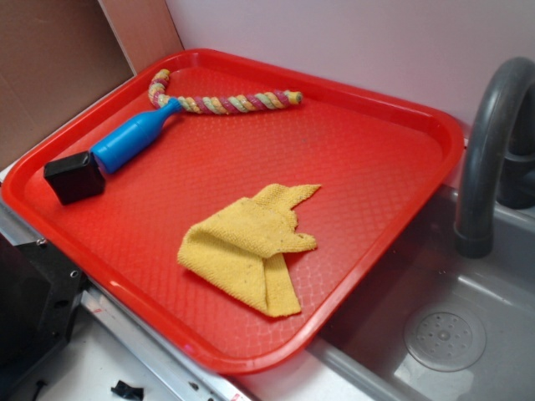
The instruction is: Grab the multicolored rope.
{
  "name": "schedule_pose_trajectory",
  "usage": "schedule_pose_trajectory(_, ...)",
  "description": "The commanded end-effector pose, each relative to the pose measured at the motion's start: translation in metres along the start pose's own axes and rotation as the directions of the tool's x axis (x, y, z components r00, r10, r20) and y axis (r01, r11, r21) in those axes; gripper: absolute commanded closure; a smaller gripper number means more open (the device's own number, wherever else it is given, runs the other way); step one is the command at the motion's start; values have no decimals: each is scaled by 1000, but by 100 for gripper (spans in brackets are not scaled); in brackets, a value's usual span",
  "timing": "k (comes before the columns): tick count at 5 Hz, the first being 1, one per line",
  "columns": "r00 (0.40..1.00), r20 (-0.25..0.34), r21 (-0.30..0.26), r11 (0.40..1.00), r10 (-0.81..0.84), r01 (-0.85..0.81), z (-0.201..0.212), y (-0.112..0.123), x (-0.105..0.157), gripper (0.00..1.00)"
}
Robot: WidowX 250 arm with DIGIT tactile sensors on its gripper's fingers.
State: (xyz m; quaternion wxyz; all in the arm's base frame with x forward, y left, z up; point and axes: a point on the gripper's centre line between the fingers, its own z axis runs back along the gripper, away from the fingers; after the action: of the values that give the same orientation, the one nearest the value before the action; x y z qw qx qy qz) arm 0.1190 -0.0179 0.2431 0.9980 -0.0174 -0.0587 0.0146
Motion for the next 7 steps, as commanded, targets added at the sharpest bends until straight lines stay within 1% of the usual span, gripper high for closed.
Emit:
schedule_pose_trajectory(1, 1000, 0, 0, 1000, 0, 0, 0, 0, 0, 0)
schedule_pose_trajectory(2, 975, 49, 36, 975, 219, -221, -9, 0, 11, 0)
schedule_pose_trajectory(3, 889, 52, 36, 889, 455, -457, -27, 3, 30, 0)
schedule_pose_trajectory(4, 748, 131, 40, 750, 651, -660, -43, 13, 50, 0)
schedule_pose_trajectory(5, 558, 141, 17, 562, 818, -827, -67, 28, 69, 0)
schedule_pose_trajectory(6, 328, 159, -56, 340, 931, -939, -84, 44, 90, 0)
schedule_pose_trajectory(7, 82, 201, -104, 104, 976, -989, -100, 68, 98, 0)
